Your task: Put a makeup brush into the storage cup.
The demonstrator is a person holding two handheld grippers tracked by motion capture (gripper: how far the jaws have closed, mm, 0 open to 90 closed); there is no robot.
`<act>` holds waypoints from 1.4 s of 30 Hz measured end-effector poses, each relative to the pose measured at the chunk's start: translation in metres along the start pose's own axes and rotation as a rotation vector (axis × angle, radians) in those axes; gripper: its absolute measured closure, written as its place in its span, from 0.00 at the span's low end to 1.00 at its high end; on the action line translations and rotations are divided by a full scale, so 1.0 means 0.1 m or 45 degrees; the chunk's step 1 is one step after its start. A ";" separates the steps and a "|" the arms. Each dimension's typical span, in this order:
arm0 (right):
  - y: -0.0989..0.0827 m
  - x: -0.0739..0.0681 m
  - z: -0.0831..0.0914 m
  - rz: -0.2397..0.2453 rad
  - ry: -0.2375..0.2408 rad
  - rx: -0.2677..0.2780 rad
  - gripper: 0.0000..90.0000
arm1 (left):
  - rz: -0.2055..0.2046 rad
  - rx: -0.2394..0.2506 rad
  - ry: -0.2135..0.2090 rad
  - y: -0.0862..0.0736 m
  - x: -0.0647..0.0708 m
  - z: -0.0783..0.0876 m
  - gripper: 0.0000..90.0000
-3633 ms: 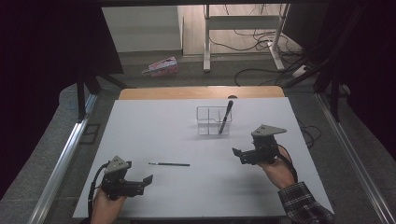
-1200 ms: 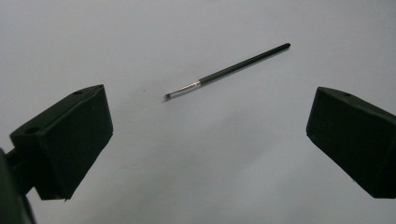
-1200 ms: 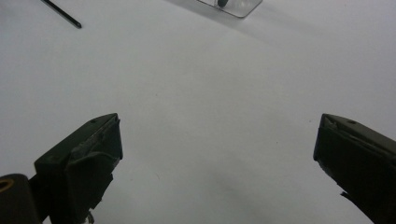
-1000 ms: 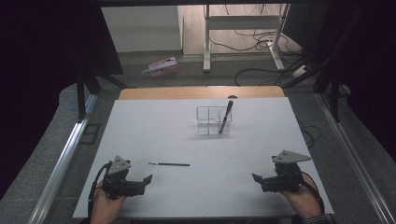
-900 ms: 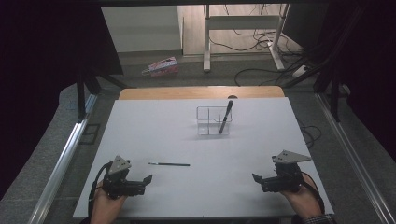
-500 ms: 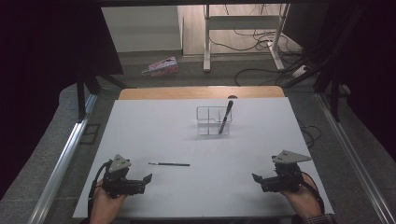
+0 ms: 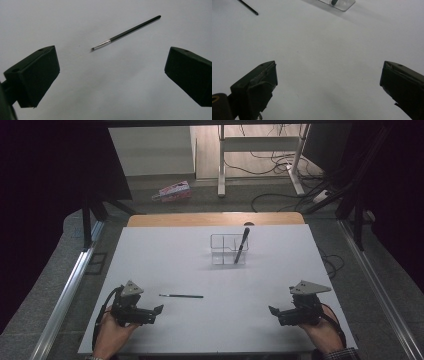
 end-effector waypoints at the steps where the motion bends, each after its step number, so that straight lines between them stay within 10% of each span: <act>1: 0.00 0.00 0.00 0.002 0.000 0.001 0.01 | -0.013 -0.009 -0.007 0.01 0.00 0.00 0.00; 42: 0.00 -0.02 -0.02 0.008 0.023 -0.012 0.01 | -0.419 -0.369 -0.112 0.55 -0.04 -0.36 0.05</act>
Point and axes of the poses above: each handheld gripper's, and its own axes: z roughly backward along the jaws, y roughly out of its top, x roughly to its right, the point moved 7 cm from there along -z, roughly forward along the jaws, and after that the axes turned 7 degrees about -z, right-handed, at the moved point
